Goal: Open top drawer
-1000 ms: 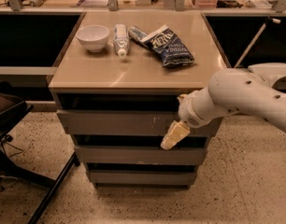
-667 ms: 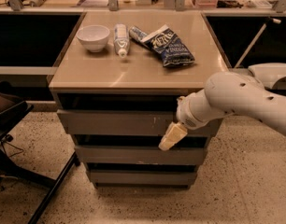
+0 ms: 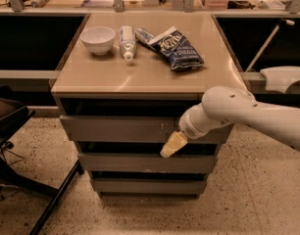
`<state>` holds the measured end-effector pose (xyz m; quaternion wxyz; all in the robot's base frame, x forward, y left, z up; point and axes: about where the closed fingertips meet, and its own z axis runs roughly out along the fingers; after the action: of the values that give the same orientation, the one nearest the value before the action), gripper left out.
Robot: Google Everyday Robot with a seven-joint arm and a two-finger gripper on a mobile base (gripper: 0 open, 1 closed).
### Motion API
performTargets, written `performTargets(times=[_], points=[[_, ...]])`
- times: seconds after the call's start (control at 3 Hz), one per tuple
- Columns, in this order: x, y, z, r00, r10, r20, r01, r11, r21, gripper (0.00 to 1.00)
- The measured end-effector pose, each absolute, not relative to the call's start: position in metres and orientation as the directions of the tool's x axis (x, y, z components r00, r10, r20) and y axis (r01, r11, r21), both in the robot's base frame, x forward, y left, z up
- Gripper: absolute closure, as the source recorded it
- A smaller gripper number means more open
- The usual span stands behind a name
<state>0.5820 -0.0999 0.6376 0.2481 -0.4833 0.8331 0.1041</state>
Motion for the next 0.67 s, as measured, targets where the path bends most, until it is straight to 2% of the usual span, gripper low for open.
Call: performTargets(times=[0.33, 0.67], points=[[0.5821, -0.0990, 0.6382, -0.417, -0.750, -0.513, -0.855, 0.516, -0.060, 0.00], [0.5821, -0.0989, 0.6382, -0.417, -0.750, -0.513, -0.855, 0.516, -0.060, 0.19]])
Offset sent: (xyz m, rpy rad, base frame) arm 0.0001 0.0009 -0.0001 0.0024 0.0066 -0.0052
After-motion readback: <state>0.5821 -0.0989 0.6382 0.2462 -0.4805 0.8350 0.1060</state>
